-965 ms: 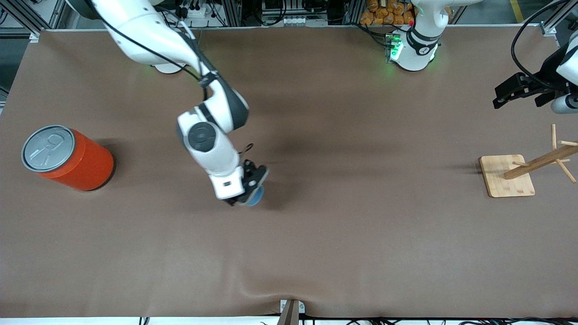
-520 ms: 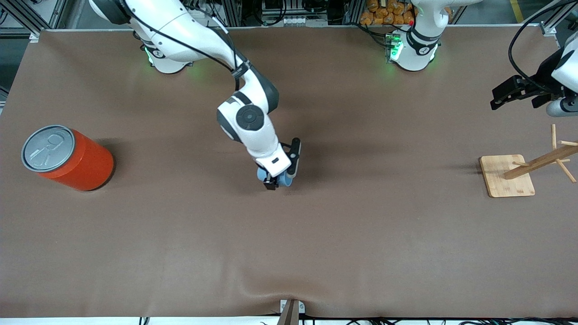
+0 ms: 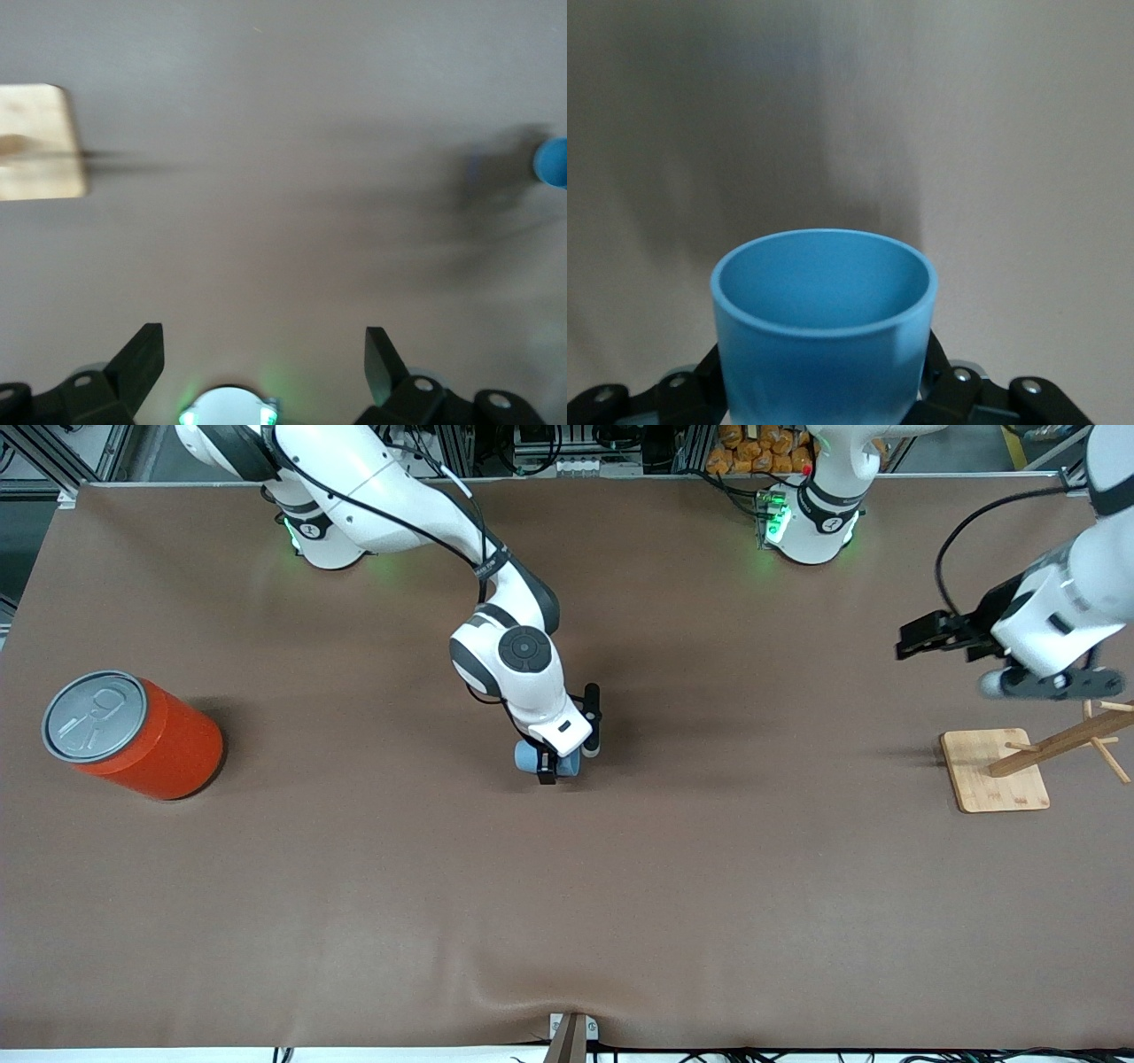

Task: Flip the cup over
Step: 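Hold the cup with the right gripper while the left gripper reaches it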

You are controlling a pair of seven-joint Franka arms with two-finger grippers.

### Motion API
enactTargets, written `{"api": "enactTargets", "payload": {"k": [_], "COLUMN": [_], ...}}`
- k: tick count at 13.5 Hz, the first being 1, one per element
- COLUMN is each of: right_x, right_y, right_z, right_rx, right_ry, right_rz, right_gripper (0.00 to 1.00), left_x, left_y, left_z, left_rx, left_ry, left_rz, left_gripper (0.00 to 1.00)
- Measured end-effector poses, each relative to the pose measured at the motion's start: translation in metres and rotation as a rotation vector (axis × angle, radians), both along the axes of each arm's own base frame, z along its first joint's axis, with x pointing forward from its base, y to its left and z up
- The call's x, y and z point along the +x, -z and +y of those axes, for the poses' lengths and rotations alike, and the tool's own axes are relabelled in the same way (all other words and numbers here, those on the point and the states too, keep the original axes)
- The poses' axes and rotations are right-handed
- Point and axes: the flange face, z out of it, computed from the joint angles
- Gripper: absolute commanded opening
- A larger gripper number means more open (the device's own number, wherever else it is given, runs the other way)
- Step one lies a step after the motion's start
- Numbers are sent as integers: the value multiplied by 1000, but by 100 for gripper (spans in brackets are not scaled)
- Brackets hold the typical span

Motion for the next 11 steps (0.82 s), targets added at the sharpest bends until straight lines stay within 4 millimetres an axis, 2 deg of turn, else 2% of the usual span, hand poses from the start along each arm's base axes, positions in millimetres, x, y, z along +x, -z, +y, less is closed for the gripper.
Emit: {"api": "enactTargets", "payload": {"k": [1, 2, 4, 6, 8, 11], "right_x": [1, 1, 2, 4, 6, 10], "right_y": [5, 8, 10, 10, 8, -9], "right_z": [-2, -3, -3, -4, -4, -4], "right_rx": [-5, -6, 0, 1, 3, -15], "right_ry": [-1, -2, -3, -4, -3, 3], "right_rz": [3, 3, -5, -10, -14, -8], "right_gripper": [61, 100, 100, 100, 100, 100], "left_x": [6, 12, 19, 18, 13, 17], "left_y": [16, 33, 70, 107, 147, 208], "left_z": [-5, -11, -31, -61, -84, -106], "left_rx": [-45, -94, -180, -254, -372, -528], "left_ry": [-8, -19, -43, -66, -136, -227], "left_rz": [27, 44, 50, 34, 88, 209], "left_gripper": [100, 100, 100, 100, 100, 100]}}
